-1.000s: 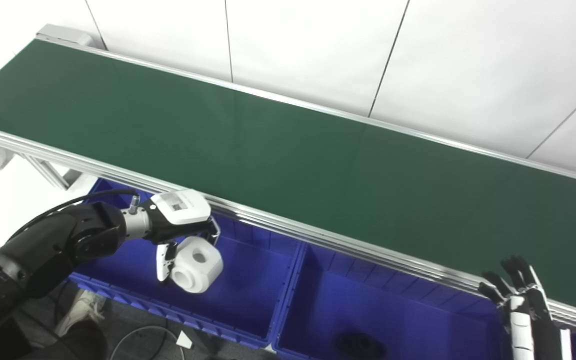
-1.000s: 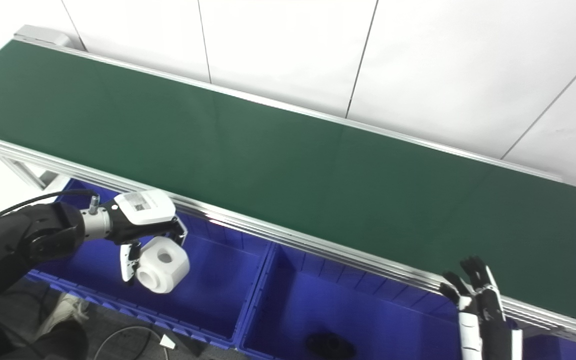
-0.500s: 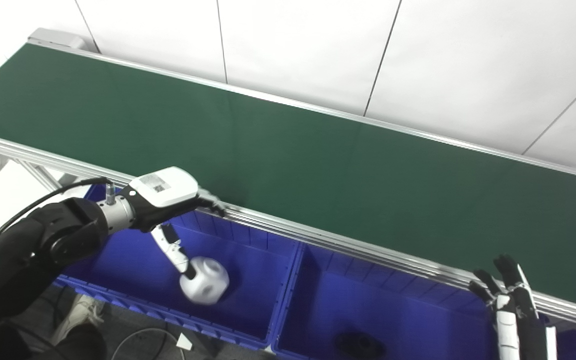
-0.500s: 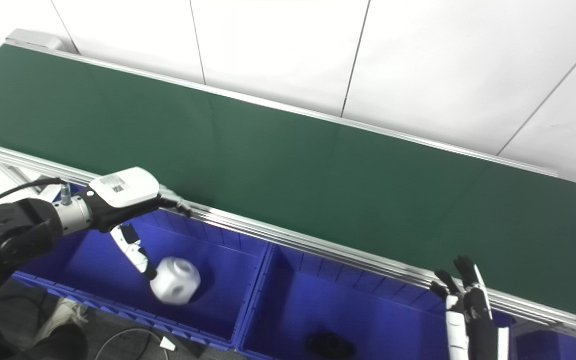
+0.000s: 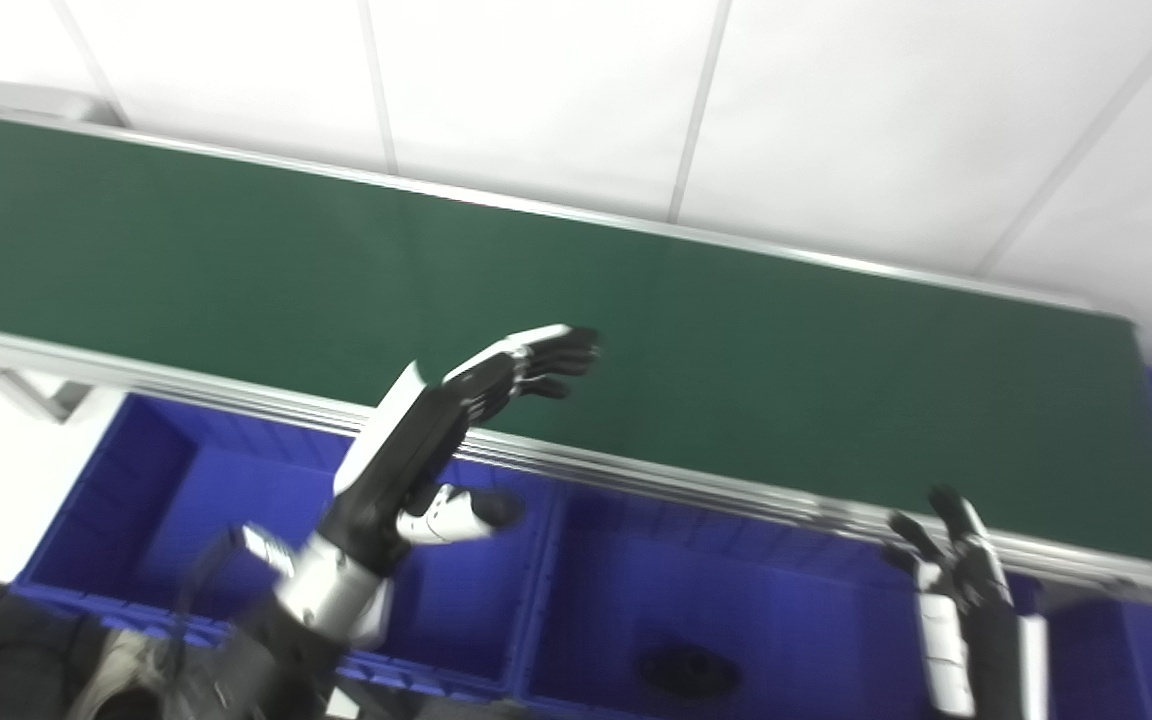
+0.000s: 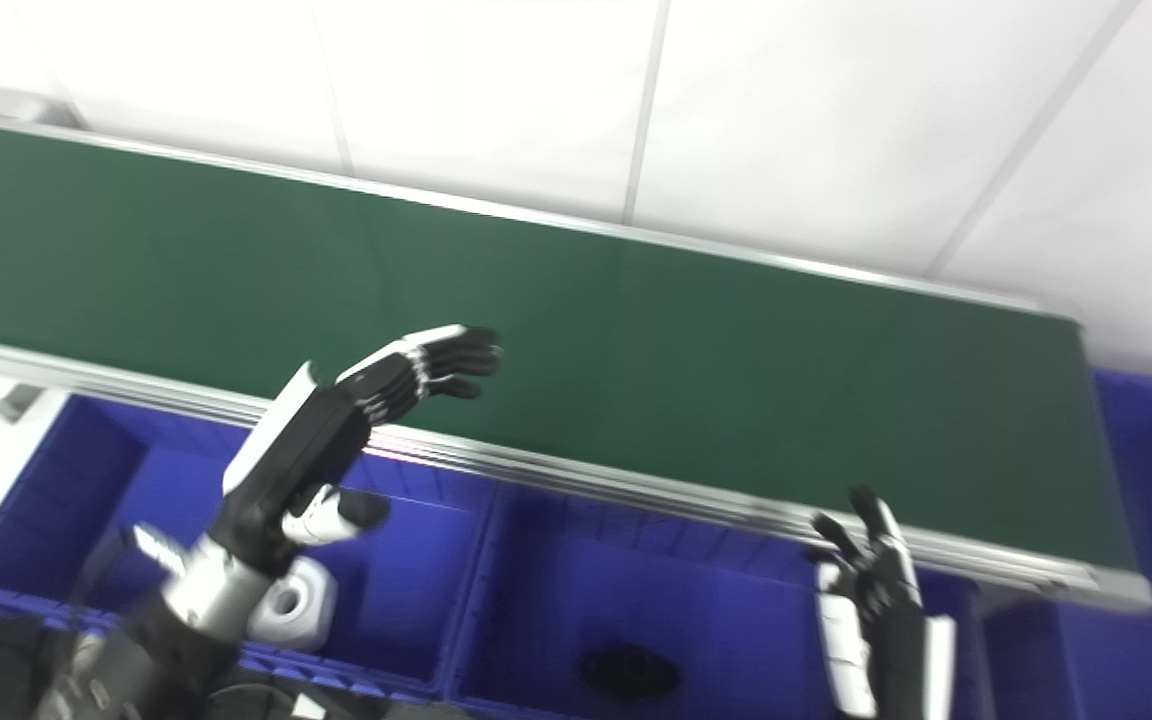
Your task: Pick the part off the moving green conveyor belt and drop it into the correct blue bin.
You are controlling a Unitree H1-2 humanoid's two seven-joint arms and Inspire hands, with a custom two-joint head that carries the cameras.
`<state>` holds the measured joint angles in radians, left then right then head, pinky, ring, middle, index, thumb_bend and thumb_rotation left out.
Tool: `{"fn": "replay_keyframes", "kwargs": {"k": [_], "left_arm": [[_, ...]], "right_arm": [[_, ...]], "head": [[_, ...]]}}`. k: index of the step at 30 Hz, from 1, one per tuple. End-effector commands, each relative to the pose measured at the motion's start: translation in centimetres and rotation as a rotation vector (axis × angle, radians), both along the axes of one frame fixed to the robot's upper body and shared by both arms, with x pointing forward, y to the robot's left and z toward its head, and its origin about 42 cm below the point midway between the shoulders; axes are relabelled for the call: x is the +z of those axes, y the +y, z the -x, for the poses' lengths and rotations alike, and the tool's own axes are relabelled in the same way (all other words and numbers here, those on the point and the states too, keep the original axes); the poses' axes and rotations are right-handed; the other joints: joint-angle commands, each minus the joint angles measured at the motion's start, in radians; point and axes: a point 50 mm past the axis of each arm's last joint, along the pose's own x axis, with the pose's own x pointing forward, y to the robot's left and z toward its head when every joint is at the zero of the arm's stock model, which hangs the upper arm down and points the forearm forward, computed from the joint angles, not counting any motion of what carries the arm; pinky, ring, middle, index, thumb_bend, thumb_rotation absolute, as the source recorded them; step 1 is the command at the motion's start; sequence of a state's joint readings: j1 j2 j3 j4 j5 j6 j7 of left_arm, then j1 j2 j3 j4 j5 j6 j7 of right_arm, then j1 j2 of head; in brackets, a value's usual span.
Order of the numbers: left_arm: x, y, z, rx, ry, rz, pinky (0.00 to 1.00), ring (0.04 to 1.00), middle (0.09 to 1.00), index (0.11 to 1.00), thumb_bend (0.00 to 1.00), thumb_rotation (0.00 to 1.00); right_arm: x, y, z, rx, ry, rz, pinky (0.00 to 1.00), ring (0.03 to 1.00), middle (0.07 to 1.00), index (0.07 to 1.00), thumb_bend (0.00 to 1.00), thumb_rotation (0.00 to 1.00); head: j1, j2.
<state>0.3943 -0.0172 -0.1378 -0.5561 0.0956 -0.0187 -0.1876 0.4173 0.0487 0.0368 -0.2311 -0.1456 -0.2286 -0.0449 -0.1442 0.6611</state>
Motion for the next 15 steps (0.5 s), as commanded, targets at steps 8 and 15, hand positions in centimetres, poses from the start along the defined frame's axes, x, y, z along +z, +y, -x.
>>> {"fn": "replay_keyframes", "kwargs": {"k": [8, 15], "left_arm": [[-5.8, 3.7, -2.9, 0.101, 0.088, -0.095, 0.99, 0.99, 0.999, 0.996, 0.36, 0.86], [-6.5, 4.6, -3.6, 0.083, 0.046, -0.15, 1.0, 1.0, 1.0, 1.0, 0.31, 0.98]], "right_arm": [[-2.0, 5.6, -0.8, -0.069, -0.047, 0.003, 0.77, 0.842, 0.971, 0.894, 0.62, 0.87], [-3.6, 7.9, -2.4, -0.103, -0.051, -0.033, 0.81, 0.874, 0.977, 0.909, 0.64, 0.93]], "head": [[-0.251, -0.057], [-0.315, -0.059]]}}
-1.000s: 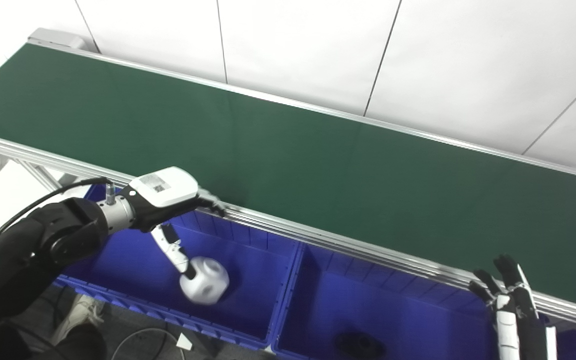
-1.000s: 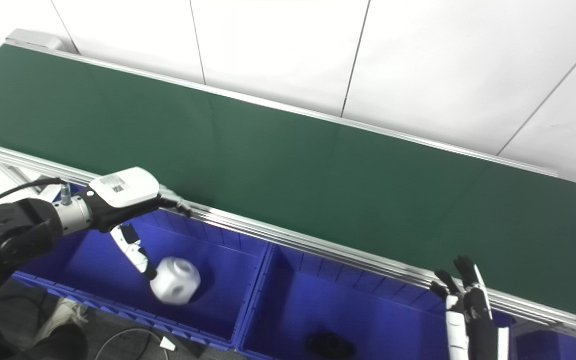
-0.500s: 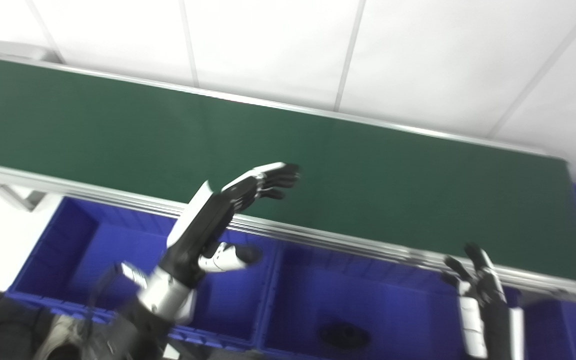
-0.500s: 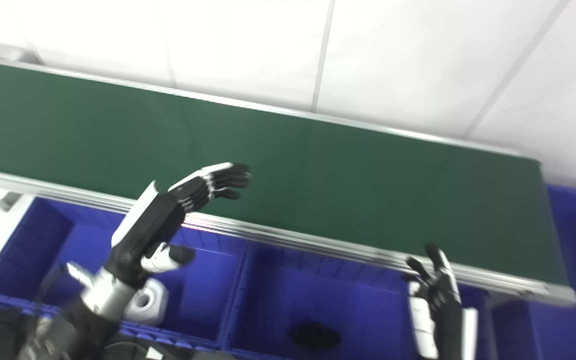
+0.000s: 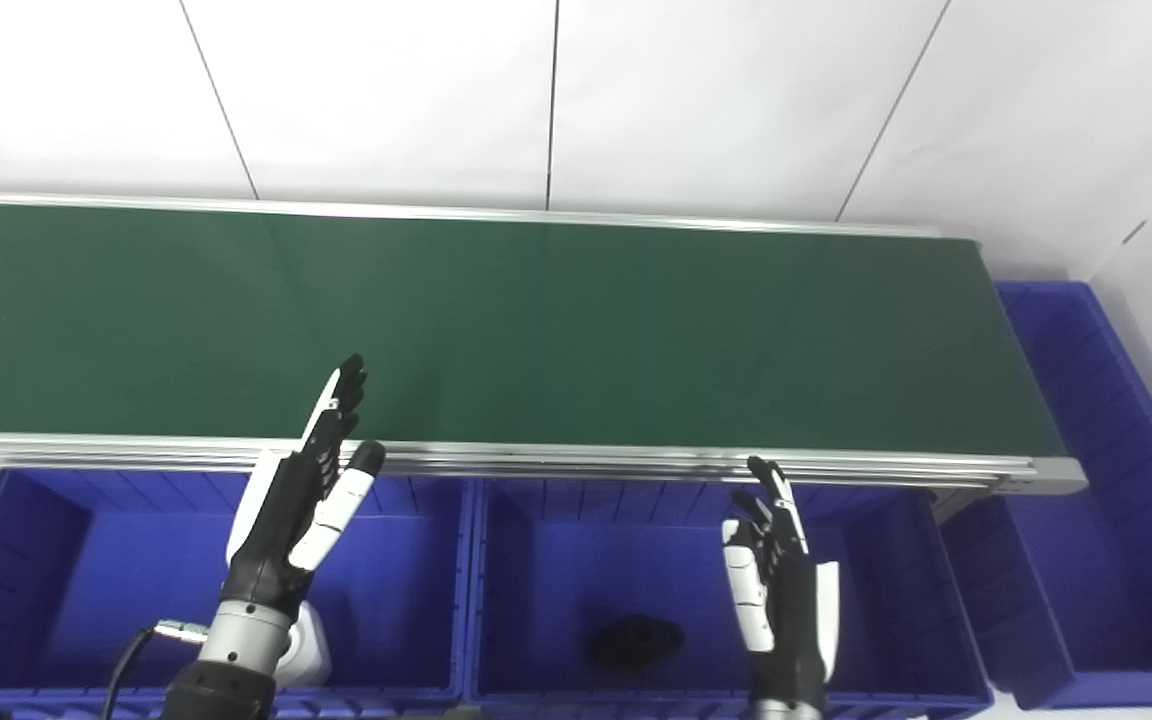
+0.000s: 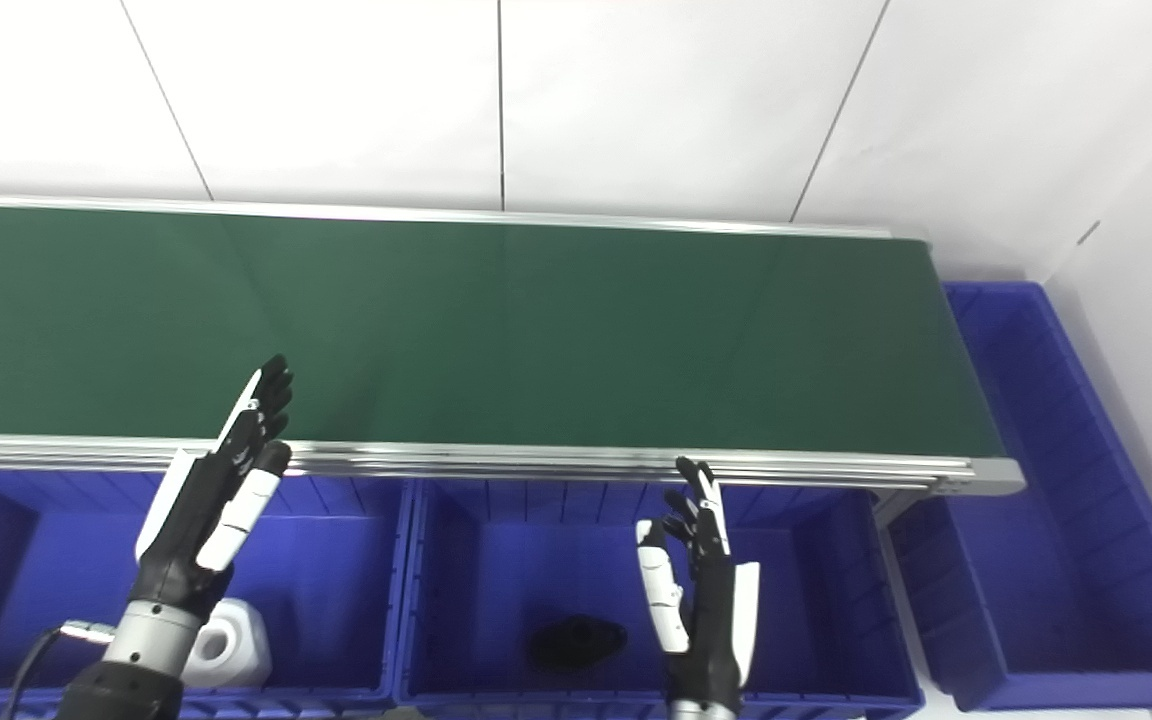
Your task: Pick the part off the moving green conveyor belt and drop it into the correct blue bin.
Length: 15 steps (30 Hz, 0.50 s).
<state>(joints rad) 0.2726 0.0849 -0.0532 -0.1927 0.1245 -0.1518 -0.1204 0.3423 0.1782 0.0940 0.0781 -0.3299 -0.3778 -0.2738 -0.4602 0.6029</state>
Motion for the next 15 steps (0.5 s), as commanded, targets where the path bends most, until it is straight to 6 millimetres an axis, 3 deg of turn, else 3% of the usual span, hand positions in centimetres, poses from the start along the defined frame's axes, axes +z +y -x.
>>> {"fn": "replay_keyframes", "kwargs": {"k": [1, 7, 11, 15], "left_arm": [[0.7, 0.2, 0.3, 0.003, -0.076, -0.008, 1.0, 1.0, 1.0, 1.0, 0.31, 0.99], [0.2, -0.4, 2.0, 0.021, -0.119, -0.028, 1.0, 1.0, 1.0, 1.0, 0.37, 0.97], [-0.3, -1.6, 1.7, 0.02, -0.166, -0.016, 1.0, 1.0, 1.0, 1.0, 0.36, 1.0], [-0.3, -2.7, 1.6, 0.022, -0.204, 0.034, 1.0, 1.0, 1.0, 1.0, 0.29, 1.0]], "right_arm": [[1.4, 2.0, -1.0, 0.001, -0.097, -0.027, 0.82, 0.882, 0.981, 0.917, 0.63, 0.95], [2.0, 1.5, 0.4, 0.01, -0.1, -0.005, 0.87, 0.901, 0.976, 0.919, 0.62, 0.95], [2.1, 0.6, 1.5, -0.017, -0.115, 0.016, 0.83, 0.885, 0.966, 0.907, 0.64, 0.95], [2.1, -0.7, 2.5, -0.036, -0.131, 0.066, 0.82, 0.854, 0.948, 0.906, 0.68, 0.96]], "head": [[-0.007, -0.003], [0.01, 0.007], [0.019, -0.014], [0.033, -0.033]]}}
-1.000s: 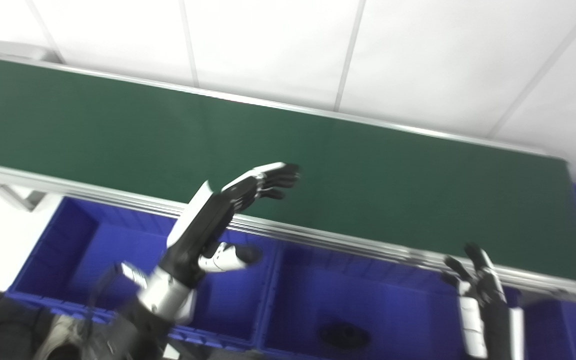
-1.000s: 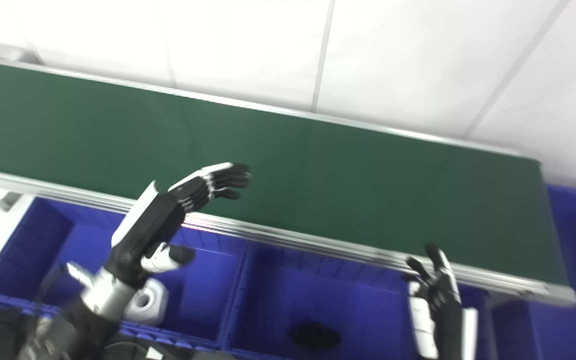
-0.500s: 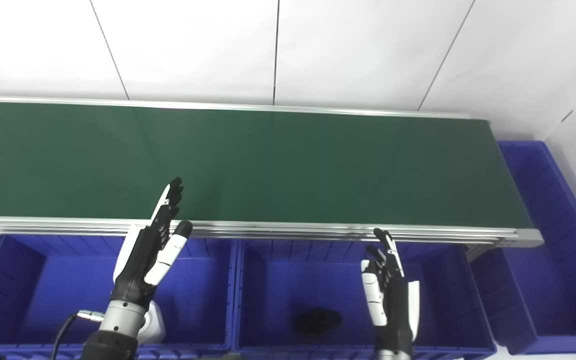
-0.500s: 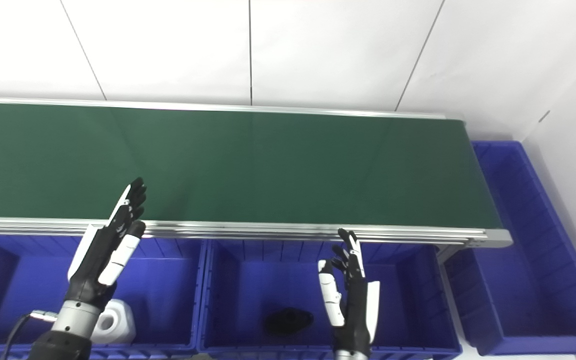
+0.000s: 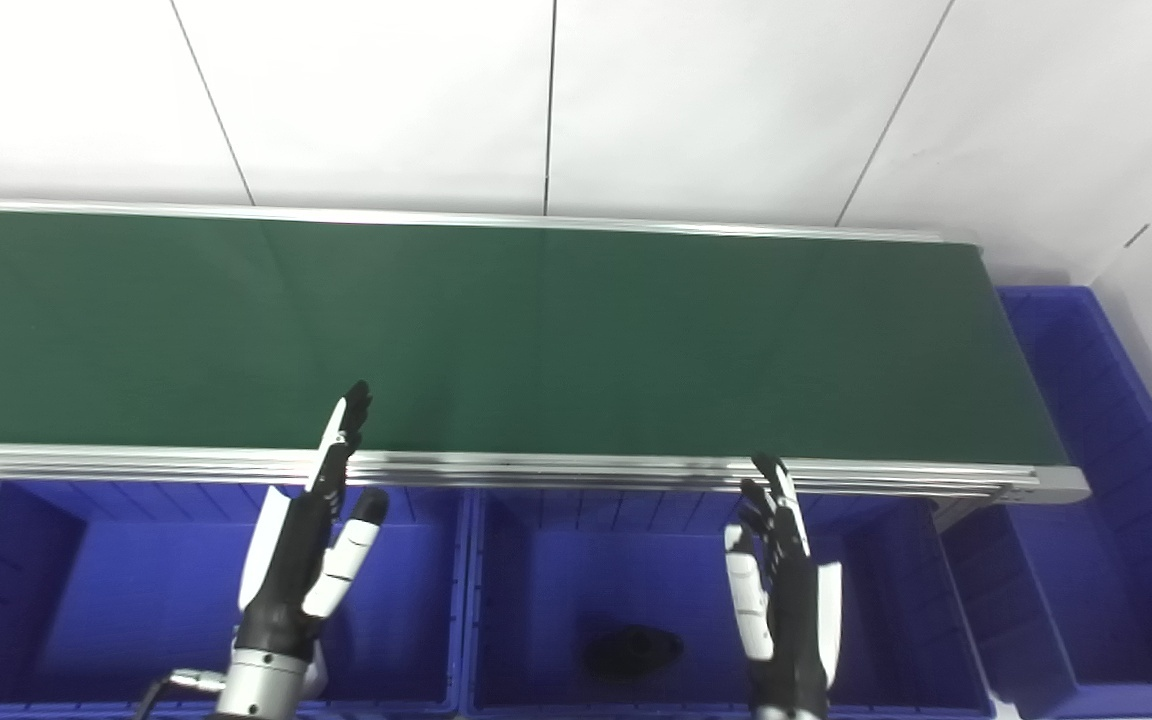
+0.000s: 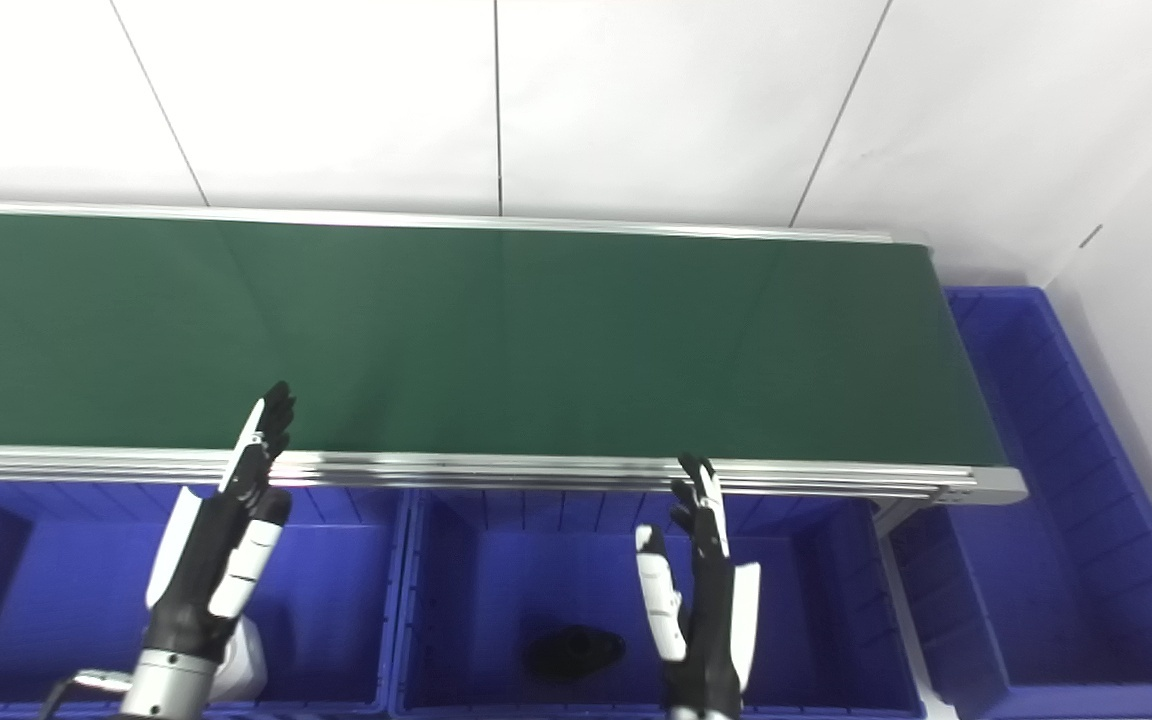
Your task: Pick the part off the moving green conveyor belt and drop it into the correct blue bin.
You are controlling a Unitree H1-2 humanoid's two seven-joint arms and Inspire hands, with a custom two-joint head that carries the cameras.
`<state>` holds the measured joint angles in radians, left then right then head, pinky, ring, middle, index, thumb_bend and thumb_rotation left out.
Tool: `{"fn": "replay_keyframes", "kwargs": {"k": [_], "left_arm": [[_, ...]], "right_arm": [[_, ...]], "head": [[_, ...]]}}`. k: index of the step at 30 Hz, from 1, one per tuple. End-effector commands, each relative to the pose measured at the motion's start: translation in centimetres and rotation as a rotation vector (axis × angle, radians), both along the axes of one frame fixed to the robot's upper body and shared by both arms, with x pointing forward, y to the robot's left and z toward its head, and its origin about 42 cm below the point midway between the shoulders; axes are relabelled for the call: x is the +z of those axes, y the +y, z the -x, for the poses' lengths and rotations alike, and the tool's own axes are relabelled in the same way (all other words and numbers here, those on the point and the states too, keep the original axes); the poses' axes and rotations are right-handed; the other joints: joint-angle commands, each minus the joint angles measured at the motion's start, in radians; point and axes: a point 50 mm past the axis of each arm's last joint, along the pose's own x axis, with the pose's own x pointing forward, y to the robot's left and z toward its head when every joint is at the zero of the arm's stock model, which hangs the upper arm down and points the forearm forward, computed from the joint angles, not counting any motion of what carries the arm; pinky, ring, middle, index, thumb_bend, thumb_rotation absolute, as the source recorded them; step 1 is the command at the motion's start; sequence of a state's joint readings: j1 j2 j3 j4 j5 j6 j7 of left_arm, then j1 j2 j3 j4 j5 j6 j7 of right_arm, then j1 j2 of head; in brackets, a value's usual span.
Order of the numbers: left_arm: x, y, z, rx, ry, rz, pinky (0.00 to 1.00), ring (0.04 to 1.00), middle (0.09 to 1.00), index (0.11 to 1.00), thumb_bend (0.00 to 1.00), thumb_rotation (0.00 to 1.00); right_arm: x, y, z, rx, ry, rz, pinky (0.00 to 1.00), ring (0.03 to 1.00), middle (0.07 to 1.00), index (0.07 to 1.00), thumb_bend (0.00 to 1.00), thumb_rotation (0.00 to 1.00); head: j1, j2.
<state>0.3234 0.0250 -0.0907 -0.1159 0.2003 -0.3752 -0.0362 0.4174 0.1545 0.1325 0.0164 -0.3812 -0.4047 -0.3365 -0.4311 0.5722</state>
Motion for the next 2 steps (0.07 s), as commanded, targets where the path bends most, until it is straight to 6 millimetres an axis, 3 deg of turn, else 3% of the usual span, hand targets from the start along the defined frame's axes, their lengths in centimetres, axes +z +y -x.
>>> {"fn": "replay_keyframes", "kwargs": {"k": [1, 2], "left_arm": [[1.14, -0.48, -0.42, -0.003, -0.099, 0.037, 1.0, 1.0, 1.0, 1.0, 0.26, 1.0], [1.16, -0.6, -0.36, -0.002, -0.104, 0.048, 1.0, 1.0, 1.0, 1.0, 0.25, 1.0]], "right_arm": [[1.42, -0.36, 0.33, -0.01, -0.105, 0.015, 0.82, 0.849, 0.946, 0.906, 0.69, 0.97], [1.52, -0.43, 0.44, -0.01, -0.11, 0.014, 0.82, 0.847, 0.944, 0.905, 0.69, 0.98]], "head": [[0.012, -0.008], [0.013, -0.008]]}}
